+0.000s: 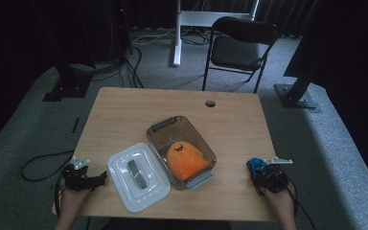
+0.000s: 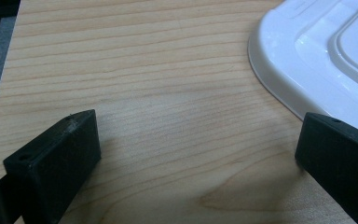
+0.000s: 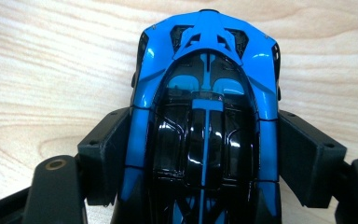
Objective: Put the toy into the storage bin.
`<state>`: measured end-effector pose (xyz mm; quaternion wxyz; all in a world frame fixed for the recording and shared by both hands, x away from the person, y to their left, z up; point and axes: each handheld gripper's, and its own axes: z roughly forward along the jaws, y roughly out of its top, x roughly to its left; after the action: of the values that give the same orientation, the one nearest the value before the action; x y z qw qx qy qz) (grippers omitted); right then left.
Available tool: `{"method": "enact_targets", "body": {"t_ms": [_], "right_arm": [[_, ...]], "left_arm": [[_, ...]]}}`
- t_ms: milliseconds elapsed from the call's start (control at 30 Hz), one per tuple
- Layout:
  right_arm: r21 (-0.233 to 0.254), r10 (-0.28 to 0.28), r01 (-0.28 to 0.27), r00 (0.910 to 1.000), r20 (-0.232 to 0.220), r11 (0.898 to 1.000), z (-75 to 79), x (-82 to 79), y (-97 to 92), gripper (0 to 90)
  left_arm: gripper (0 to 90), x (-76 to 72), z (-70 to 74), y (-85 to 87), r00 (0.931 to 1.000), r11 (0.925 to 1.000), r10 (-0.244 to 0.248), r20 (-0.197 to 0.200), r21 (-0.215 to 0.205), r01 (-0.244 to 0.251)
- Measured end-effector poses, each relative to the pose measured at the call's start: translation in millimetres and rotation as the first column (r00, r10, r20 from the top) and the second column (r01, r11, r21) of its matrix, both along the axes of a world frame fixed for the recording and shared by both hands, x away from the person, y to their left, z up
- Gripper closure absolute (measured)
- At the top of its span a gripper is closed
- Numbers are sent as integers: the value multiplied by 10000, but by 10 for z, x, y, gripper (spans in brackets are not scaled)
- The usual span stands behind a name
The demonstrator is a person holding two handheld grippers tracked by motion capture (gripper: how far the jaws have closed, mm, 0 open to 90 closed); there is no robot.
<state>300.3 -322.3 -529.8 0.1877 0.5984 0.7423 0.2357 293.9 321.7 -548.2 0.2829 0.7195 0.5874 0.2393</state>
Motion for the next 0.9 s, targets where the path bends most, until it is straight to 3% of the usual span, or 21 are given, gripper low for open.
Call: {"method": "enact_targets", "body": {"t_ms": [167, 900], "right_arm": [[182, 58, -60, 9999, 121, 9998, 89, 14, -4, 248], [111, 418, -424, 9980, 469, 9990, 318, 87, 82, 249]], "left_arm": [[3, 0, 0, 0, 10000, 10000, 2, -1, -3, -2], [3, 0, 0, 0, 10000, 10000, 3, -2, -3, -3]]}}
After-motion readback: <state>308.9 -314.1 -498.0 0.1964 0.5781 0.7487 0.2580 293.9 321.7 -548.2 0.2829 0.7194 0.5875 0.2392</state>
